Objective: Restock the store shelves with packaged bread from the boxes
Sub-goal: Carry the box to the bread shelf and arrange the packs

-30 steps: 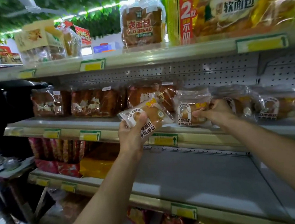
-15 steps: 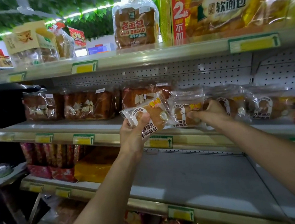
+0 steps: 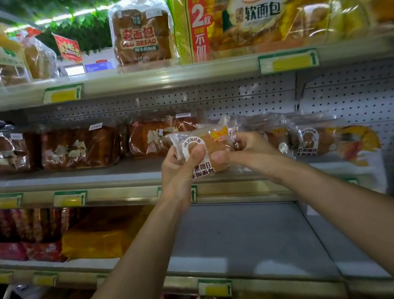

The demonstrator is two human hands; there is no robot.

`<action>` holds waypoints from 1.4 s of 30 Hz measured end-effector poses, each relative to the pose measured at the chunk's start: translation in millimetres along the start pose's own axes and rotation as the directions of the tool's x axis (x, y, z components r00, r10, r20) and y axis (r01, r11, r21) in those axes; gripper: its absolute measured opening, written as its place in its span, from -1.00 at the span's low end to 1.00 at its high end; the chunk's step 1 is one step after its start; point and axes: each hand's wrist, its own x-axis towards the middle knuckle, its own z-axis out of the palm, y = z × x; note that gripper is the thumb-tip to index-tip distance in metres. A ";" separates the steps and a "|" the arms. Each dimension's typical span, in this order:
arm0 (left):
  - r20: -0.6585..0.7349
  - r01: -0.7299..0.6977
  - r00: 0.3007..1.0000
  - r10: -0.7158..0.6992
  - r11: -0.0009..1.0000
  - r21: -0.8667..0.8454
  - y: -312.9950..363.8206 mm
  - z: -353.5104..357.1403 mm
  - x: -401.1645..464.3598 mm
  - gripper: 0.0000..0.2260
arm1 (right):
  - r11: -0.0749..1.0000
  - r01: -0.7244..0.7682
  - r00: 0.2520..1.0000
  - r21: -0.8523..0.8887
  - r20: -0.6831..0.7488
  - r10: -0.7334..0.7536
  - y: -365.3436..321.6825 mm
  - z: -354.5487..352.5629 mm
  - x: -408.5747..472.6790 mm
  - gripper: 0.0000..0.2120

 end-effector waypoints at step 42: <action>-0.238 0.033 0.970 0.053 0.939 0.343 -9.2 12.0 27.4 -0.43 | 0.794 0.185 0.757 -0.578 -0.431 -0.490 48.9 -54.2 -12.1 -0.69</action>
